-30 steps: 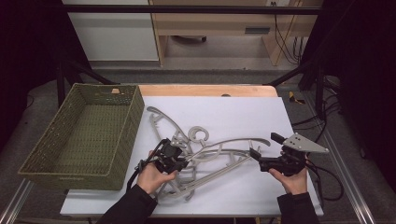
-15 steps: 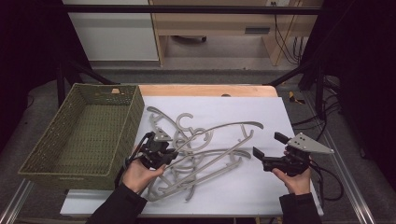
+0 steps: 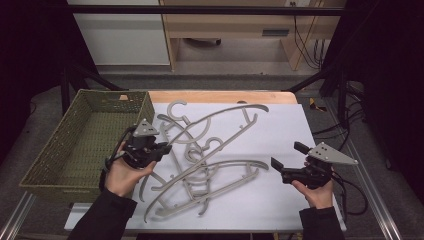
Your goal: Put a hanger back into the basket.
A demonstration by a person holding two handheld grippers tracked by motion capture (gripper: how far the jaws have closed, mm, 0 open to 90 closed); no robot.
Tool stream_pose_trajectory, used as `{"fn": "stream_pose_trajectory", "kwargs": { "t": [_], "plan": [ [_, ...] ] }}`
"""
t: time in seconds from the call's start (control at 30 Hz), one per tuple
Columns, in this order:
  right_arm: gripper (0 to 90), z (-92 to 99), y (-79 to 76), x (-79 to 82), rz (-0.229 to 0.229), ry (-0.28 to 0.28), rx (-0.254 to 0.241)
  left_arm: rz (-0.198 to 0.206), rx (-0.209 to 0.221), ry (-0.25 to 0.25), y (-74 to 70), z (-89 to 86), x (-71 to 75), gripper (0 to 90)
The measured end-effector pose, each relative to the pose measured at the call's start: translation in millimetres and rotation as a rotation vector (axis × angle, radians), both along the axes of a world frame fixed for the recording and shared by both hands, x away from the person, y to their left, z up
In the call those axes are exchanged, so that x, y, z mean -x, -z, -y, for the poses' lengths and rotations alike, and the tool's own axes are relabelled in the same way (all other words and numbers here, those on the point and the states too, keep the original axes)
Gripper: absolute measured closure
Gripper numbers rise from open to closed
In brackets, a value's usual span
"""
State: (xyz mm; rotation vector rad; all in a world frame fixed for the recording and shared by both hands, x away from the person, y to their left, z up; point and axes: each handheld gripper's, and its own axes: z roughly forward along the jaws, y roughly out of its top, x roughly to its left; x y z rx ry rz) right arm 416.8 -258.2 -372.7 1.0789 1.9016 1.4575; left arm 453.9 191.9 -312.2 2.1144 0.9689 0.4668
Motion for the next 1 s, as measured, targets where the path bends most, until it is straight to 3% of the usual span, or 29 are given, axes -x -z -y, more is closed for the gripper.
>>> {"fn": "stream_pose_trajectory", "kwargs": {
  "t": [0.13,0.5,1.0],
  "plan": [
    [2.5,-0.5,0.4,-0.4,-0.002,0.001,-0.001,0.019,0.012,-0.024,-8.7,-16.6,-3.1,82.1],
    [2.5,-1.0,0.9,-0.8,-0.004,0.000,0.000,0.077,-0.023,-0.097,-30.0,-60.2,-16.2,82.1],
    [2.5,-3.3,2.4,-2.0,-0.011,0.001,0.007,0.131,-0.061,-0.181,-34.8,-114.9,-29.9,82.0]
  ]
}}
